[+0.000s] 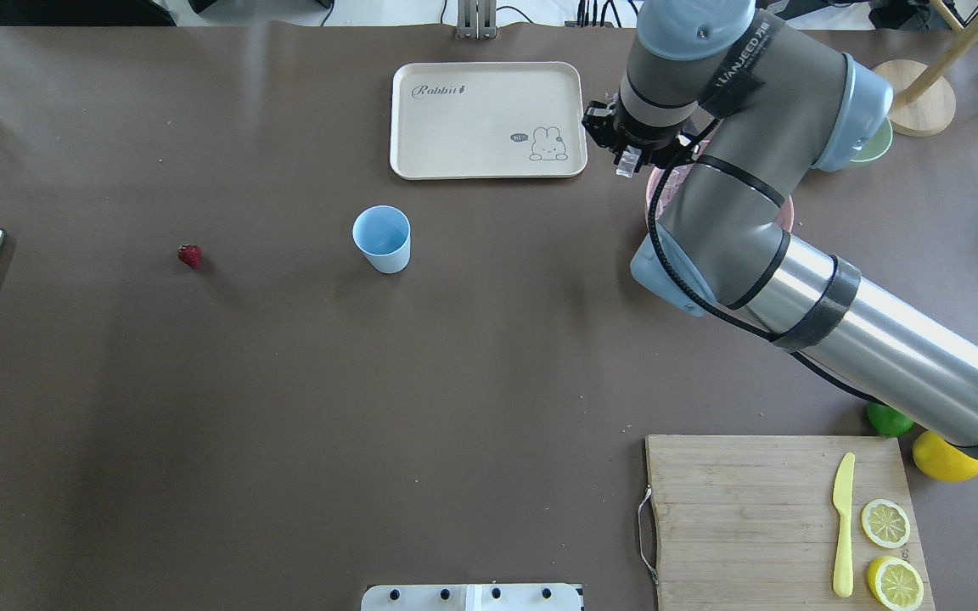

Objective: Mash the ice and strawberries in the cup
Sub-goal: 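Carry the ice cube with the right gripper over the light-blue cup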

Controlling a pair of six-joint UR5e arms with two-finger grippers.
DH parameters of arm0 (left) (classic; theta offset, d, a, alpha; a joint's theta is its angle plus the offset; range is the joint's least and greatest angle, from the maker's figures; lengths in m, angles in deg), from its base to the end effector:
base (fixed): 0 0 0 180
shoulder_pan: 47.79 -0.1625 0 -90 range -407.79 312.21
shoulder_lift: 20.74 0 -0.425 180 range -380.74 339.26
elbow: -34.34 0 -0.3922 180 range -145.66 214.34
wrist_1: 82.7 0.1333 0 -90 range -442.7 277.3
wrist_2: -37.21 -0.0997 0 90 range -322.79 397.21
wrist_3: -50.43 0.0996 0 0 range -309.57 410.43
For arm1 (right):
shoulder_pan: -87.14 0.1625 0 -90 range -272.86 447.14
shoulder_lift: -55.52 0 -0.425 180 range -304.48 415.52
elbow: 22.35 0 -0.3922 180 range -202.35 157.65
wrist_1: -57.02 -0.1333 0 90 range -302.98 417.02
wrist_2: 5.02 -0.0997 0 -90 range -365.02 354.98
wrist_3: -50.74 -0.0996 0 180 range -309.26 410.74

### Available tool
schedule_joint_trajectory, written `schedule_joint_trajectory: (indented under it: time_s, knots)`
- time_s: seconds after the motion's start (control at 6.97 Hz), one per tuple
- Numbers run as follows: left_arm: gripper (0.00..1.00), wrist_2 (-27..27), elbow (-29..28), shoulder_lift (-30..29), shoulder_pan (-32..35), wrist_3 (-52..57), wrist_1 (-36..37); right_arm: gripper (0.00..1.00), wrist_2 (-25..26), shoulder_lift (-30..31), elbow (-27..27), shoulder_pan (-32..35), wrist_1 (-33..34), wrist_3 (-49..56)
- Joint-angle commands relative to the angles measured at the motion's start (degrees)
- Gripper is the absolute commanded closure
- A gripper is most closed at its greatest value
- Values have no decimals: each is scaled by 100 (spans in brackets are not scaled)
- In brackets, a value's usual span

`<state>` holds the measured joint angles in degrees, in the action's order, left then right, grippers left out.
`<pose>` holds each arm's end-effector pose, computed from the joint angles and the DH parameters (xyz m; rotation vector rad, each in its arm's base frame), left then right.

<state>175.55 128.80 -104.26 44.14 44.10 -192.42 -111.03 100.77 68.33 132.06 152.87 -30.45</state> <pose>-0.0743 -0.4569 0.6314 0.2578 0.8467 -0.0043 -0.4296 -0.5779 0.1952 0.0716 -0.7414 0.5048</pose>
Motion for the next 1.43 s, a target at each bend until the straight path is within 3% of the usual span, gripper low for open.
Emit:
schedule_joint_trajectory:
  time_s: [0.0, 0.29, 0.72, 0.86, 1.29]
  knots:
    - [1, 0, 19, 2, 0, 0, 3, 95, 236, -1013, -689, -552, 58, -929]
    - [1, 0, 19, -7, 0, -8, 3, 95, 544, -1612, -1104, -931, 14, -1555]
    - [1, 0, 19, -7, 0, -9, -5, 95, 851, -1677, -1544, -1108, -1285, -1849]
    - [1, 0, 11, 2, 0, -9, 3, 95, 992, -1659, -1902, -1204, -2088, -1848]
    - [1, 0, -16, 2, 0, -9, 4, 89, 1528, -1528, -2011, -1713, -2745, -1839]
